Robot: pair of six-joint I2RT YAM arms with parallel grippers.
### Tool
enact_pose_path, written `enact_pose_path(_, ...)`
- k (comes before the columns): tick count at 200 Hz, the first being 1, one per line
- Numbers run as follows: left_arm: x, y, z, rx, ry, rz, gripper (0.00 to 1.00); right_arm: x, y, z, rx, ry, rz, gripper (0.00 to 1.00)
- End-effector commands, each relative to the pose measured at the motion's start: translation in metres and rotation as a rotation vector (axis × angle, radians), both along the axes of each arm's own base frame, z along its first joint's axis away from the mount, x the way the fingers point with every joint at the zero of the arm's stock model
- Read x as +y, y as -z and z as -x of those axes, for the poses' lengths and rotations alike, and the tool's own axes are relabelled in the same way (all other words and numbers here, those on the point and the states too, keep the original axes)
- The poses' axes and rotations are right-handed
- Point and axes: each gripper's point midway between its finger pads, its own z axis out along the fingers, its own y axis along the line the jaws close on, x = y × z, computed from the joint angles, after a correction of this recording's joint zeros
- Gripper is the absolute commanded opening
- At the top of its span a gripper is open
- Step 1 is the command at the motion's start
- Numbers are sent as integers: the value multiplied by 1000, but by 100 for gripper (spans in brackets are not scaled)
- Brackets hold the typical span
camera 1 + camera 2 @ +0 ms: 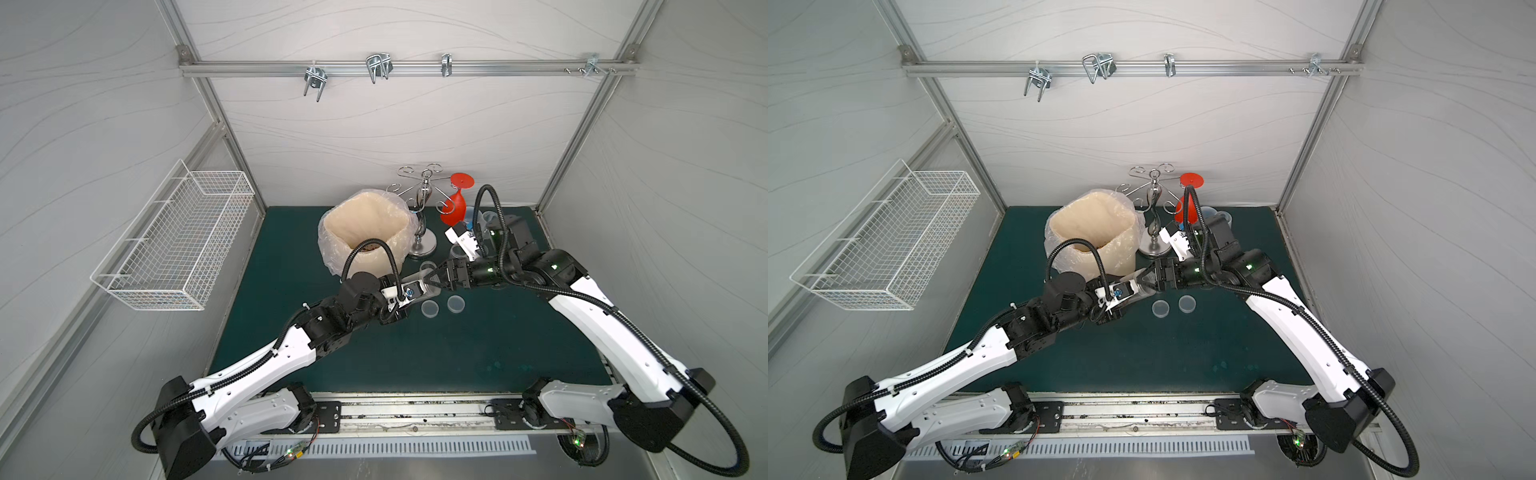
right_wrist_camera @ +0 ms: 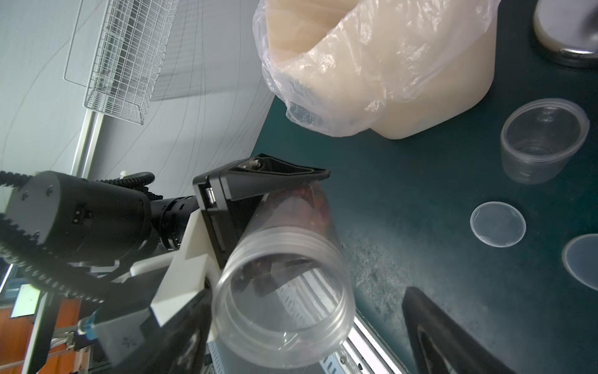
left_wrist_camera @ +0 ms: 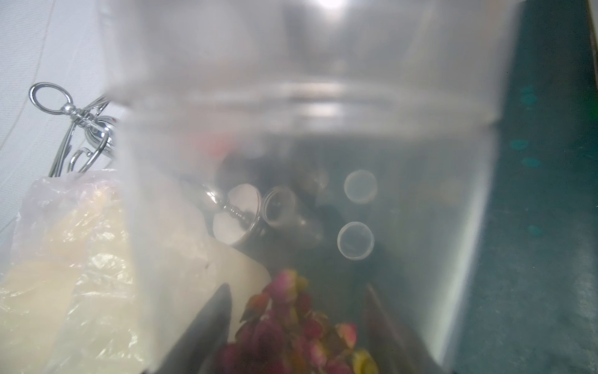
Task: Empty the moldy dried flower tea in the jars
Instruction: Unscrew the lid from the jar.
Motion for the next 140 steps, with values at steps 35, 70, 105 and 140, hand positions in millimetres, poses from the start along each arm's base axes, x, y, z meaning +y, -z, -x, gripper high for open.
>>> enact_pose_path(35, -7, -24, -3, -68, 13, 29, 0, 10, 0, 11, 23, -68, -25, 76)
enact_pose_path(70, -8, -22, 0, -49, 22, 24, 0, 15, 1, 14, 5, -126, -31, 54)
enact_pose_path(105, -15, -21, 13, 45, 79, 66, 0, 21, -2, 20, -97, -265, -39, 33)
enact_pose_path(140, -20, -21, 33, 240, 193, 139, 0, 21, -4, 33, -354, -523, -36, 24)
